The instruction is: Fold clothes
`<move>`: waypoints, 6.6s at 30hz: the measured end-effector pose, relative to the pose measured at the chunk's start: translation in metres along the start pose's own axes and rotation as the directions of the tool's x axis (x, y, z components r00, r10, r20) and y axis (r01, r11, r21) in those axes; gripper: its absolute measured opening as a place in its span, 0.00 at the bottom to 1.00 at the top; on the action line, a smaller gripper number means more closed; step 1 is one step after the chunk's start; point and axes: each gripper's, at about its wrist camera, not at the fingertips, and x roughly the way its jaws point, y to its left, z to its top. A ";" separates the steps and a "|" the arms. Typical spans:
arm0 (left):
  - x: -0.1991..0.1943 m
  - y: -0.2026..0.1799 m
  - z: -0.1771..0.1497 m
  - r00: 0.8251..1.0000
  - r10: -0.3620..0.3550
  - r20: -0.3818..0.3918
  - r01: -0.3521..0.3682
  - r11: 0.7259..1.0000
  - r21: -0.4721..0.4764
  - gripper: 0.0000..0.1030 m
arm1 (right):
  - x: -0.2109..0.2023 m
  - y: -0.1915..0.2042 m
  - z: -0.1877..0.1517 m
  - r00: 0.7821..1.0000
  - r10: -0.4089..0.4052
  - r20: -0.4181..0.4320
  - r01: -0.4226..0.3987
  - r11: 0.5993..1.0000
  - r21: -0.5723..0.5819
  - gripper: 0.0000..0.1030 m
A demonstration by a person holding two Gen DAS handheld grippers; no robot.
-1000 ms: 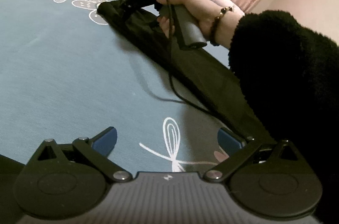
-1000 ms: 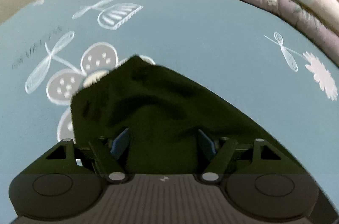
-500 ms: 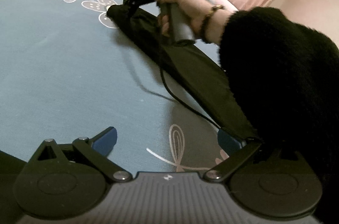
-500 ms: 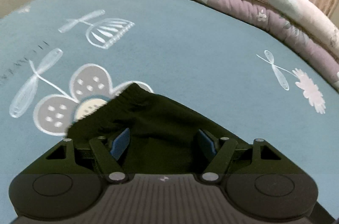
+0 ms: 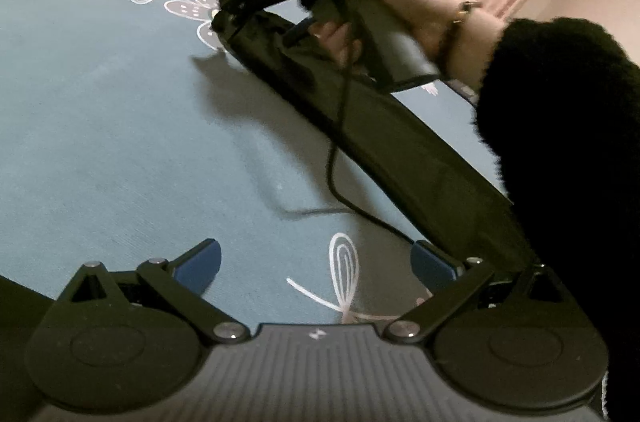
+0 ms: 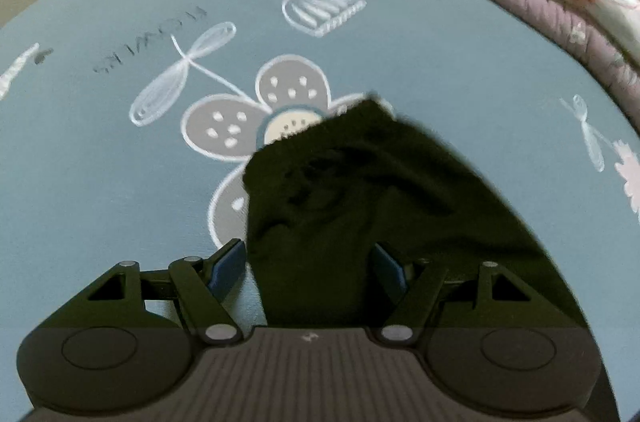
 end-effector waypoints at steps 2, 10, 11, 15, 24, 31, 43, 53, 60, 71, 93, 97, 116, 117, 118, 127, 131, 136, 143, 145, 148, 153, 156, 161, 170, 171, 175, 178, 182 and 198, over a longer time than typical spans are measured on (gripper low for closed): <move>-0.002 -0.001 0.000 1.000 -0.009 0.003 0.009 1.000 0.002 0.97 | -0.025 -0.007 0.001 1.000 -0.017 0.023 0.017 1.000 -0.012 0.73; -0.002 -0.008 0.000 1.000 0.008 0.010 -0.008 0.999 0.042 0.98 | -0.154 -0.067 -0.036 0.978 -0.196 0.073 0.190 0.978 0.084 0.76; -0.001 -0.009 0.000 1.000 0.013 0.004 -0.013 0.999 0.049 0.97 | -0.171 -0.076 -0.046 0.974 -0.213 0.074 0.203 0.971 0.123 0.79; 0.004 -0.015 -0.003 1.000 0.013 -0.016 -0.012 0.997 0.070 0.97 | -0.231 -0.102 -0.087 0.968 -0.243 0.062 0.222 0.946 0.237 0.79; 0.009 -0.028 -0.010 0.999 0.029 -0.034 -0.024 0.991 0.129 0.97 | -0.358 -0.108 -0.179 0.905 -0.406 0.129 0.355 0.886 0.297 0.81; 0.008 -0.044 -0.019 0.999 0.025 -0.034 -0.018 0.982 0.188 0.97 | -0.392 -0.127 -0.252 0.887 -0.443 0.126 0.367 0.845 0.390 0.84; 0.011 -0.065 -0.032 0.999 -0.001 -0.041 0.012 0.965 0.263 0.97 | -0.245 -0.177 -0.349 0.960 -0.250 -0.127 0.280 0.829 0.485 0.29; 0.016 -0.063 -0.032 0.999 0.010 -0.046 0.002 0.967 0.253 0.97 | -0.212 -0.193 -0.362 0.894 -0.316 -0.319 0.438 0.767 0.468 0.29; 0.020 -0.066 -0.037 0.998 0.017 -0.057 -0.001 0.962 0.273 0.98 | -0.179 -0.201 -0.385 0.936 -0.191 -0.296 0.330 0.772 0.543 0.36; 0.023 -0.065 -0.037 0.997 0.014 -0.071 0.006 0.964 0.267 0.97 | -0.194 -0.177 -0.339 0.940 -0.211 -0.267 0.288 0.913 0.290 0.61; 0.022 -0.064 -0.037 0.997 0.006 -0.074 0.013 0.967 0.256 0.97 | -0.225 -0.214 -0.383 0.991 -0.057 -0.121 0.123 0.754 0.646 0.56; 0.023 -0.065 -0.038 0.997 0.008 -0.075 0.012 0.965 0.261 0.98 | -0.194 -0.221 -0.398 0.990 -0.004 -0.140 0.100 0.718 0.688 0.57; 0.026 -0.065 -0.039 0.997 0.011 -0.079 0.009 0.967 0.254 0.97 | -0.176 -0.208 -0.391 0.988 -0.036 -0.147 0.124 0.751 0.648 0.72; 0.026 -0.065 -0.039 0.997 0.011 -0.080 0.010 0.967 0.254 0.97 | -0.179 -0.207 -0.389 0.988 -0.035 -0.150 0.125 0.754 0.645 0.72; 0.026 -0.065 -0.039 0.997 0.011 -0.081 0.010 0.967 0.254 0.97 | -0.183 -0.208 -0.387 0.988 -0.033 -0.153 0.125 0.754 0.645 0.72; 0.025 -0.066 -0.040 0.997 -0.002 -0.075 0.022 0.965 0.263 0.97 | -0.269 -0.227 -0.395 0.964 -0.263 -0.041 0.239 0.788 0.567 0.71; 0.027 -0.067 -0.043 0.995 -0.015 -0.094 0.040 0.963 0.265 0.97 | -0.292 -0.244 -0.398 0.891 -0.454 0.011 0.405 0.807 0.429 0.70; 0.027 -0.071 -0.047 0.990 -0.073 -0.119 0.105 0.952 0.289 0.97 | -0.284 -0.291 -0.389 0.877 -0.480 0.002 0.445 0.816 0.368 0.69; 0.037 -0.076 -0.056 0.971 -0.174 -0.164 0.219 0.921 0.323 0.97 | -0.219 -0.344 -0.373 0.924 -0.381 -0.020 0.375 0.898 0.231 0.69; 0.038 -0.078 -0.058 0.970 -0.182 -0.163 0.228 0.912 0.341 0.97 | -0.202 -0.352 -0.372 0.931 -0.363 -0.043 0.364 0.912 0.189 0.69; 0.038 -0.078 -0.060 0.970 -0.187 -0.155 0.231 0.906 0.355 0.97 | -0.180 -0.362 -0.373 0.932 -0.350 -0.092 0.360 0.923 0.133 0.68; 0.038 -0.078 -0.061 0.970 -0.191 -0.152 0.235 0.897 0.373 0.99 | -0.168 -0.365 -0.378 0.951 -0.279 -0.130 0.296 0.945 0.139 0.13; 0.039 -0.079 -0.062 0.971 -0.189 -0.149 0.232 0.896 0.379 0.99 | -0.169 -0.363 -0.376 0.932 -0.347 -0.108 0.359 0.924 0.134 0.10; 0.039 -0.079 -0.063 0.970 -0.191 -0.149 0.234 0.896 0.378 0.99 | -0.164 -0.360 -0.371 0.897 -0.429 -0.105 0.440 0.885 0.148 0.10; 0.039 -0.078 -0.062 0.970 -0.191 -0.150 0.234 0.897 0.375 0.99 | -0.182 -0.341 -0.362 0.874 -0.480 -0.082 0.487 0.858 0.164 0.28; 0.039 -0.079 -0.062 0.970 -0.190 -0.149 0.233 0.898 0.374 0.99 | -0.190 -0.338 -0.357 0.882 -0.470 -0.046 0.470 0.864 0.182 0.29; 0.038 -0.079 -0.063 0.971 -0.188 -0.147 0.231 0.898 0.375 0.99 | -0.203 -0.312 -0.337 0.955 -0.291 0.058 0.269 0.931 0.246 0.31; 0.038 -0.079 -0.063 0.971 -0.189 -0.148 0.232 0.899 0.372 0.99 | -0.182 -0.290 -0.318 0.969 -0.238 0.067 0.222 0.957 0.187 0.34; 0.038 -0.077 -0.062 0.969 -0.197 -0.151 0.239 0.901 0.361 0.99 | -0.147 -0.269 -0.286 0.994 -0.097 0.044 0.089 0.984 0.157 0.34; 0.037 -0.074 -0.059 0.965 -0.209 -0.159 0.252 0.912 0.325 0.99 | -0.098 -0.263 -0.242 0.968 -0.251 0.016 0.235 0.928 0.290 0.58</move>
